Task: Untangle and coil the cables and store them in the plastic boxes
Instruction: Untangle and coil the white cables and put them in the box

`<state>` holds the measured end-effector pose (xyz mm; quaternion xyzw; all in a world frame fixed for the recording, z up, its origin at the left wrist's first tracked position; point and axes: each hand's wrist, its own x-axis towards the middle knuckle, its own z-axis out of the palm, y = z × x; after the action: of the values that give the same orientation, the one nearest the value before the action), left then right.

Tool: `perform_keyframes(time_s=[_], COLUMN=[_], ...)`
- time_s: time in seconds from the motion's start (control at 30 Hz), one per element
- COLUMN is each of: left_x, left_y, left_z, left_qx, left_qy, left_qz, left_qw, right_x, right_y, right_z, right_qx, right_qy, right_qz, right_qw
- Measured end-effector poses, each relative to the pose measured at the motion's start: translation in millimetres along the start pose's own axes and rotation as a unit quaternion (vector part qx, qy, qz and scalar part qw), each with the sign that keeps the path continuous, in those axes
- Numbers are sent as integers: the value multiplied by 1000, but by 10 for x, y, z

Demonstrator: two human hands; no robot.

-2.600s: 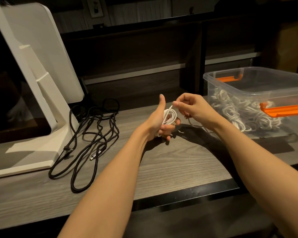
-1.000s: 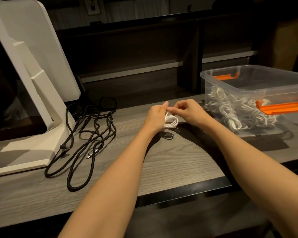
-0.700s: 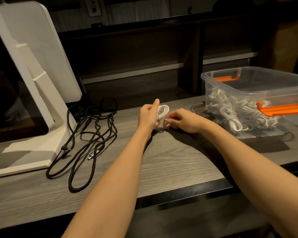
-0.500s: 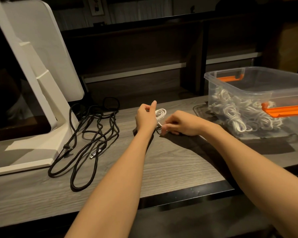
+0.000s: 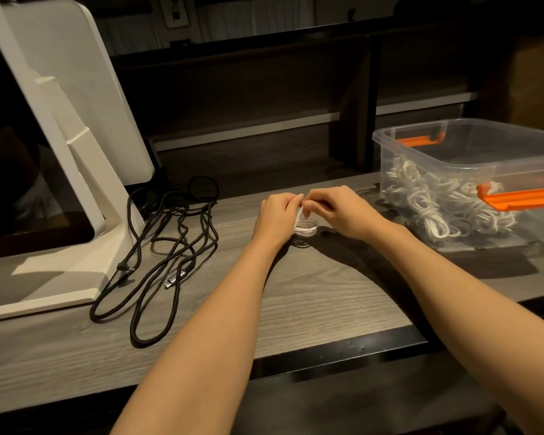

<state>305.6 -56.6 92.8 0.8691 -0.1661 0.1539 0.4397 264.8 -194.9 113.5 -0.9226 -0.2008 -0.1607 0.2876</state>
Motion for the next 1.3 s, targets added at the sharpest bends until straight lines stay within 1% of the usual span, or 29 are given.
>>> perform_keyframes(time_s=[0.03, 0.07, 0.13, 0.2, 0.23, 0.3, 0.37, 0.47, 0.6, 0.67, 0.8, 0.9, 0.97, 1.03, 1.1, 1.13, 1.23, 1.3], left_x=[1, 10, 14, 4, 0, 10, 25, 29, 27, 21, -15, -48, -67, -80, -86, -82, -66, -43], left_y=[9, 17, 38, 79, 104, 149, 176, 165, 112, 115, 146, 194, 217, 233, 245, 244, 221, 198], left_z=[-4, -6, -15, -24, -27, -31, -32, -11, 42, 50, 19, -5, -13, -23, -37, -44, -69, -91], left_qx=[-7, -20, -62, -132, -165, -208, -231, -214, -157, -138, -75, -55, -45, -44, -48, -54, -86, -99], left_qy=[-8, -18, -46, -61, -51, -18, -11, -24, -10, -14, -62, -105, -120, -129, -136, -137, -137, -144], left_qz=[1, -4, -27, -56, -69, -93, -108, -123, -114, -108, -90, -86, -84, -82, -82, -82, -83, -81], left_qw=[1000, 1000, 997, 988, 982, 973, 967, 969, 981, 984, 991, 989, 988, 987, 986, 986, 983, 981], right_x=[9, 19, 26, 31, 28, 24, 23, 18, 15, 12, -9, -8, -10, -15, -20, -27, -36, -40], right_y=[26, 50, 67, 82, 81, 55, 35, 34, 23, 5, -18, -5, 8, 5, 2, 2, 28, 43], right_z=[19, 35, 43, 37, 27, 7, -16, -47, -35, -40, -74, -70, -77, -98, -127, -142, -147, -145], right_qx=[-3, 18, 86, 124, 131, 142, 164, 170, 86, 77, 77, 82, 82, 126, 204, 242, 337, 375], right_qy=[16, 33, 39, 8, -9, -39, -60, -58, -67, -78, -85, -88, -75, -29, 3, -1, -57, -75], right_qz=[9, 27, 77, 120, 132, 137, 130, 135, 117, 99, 79, 88, 94, 94, 99, 107, 131, 142], right_qw=[1000, 999, 993, 985, 983, 980, 976, 974, 987, 989, 990, 989, 989, 987, 974, 964, 931, 913])
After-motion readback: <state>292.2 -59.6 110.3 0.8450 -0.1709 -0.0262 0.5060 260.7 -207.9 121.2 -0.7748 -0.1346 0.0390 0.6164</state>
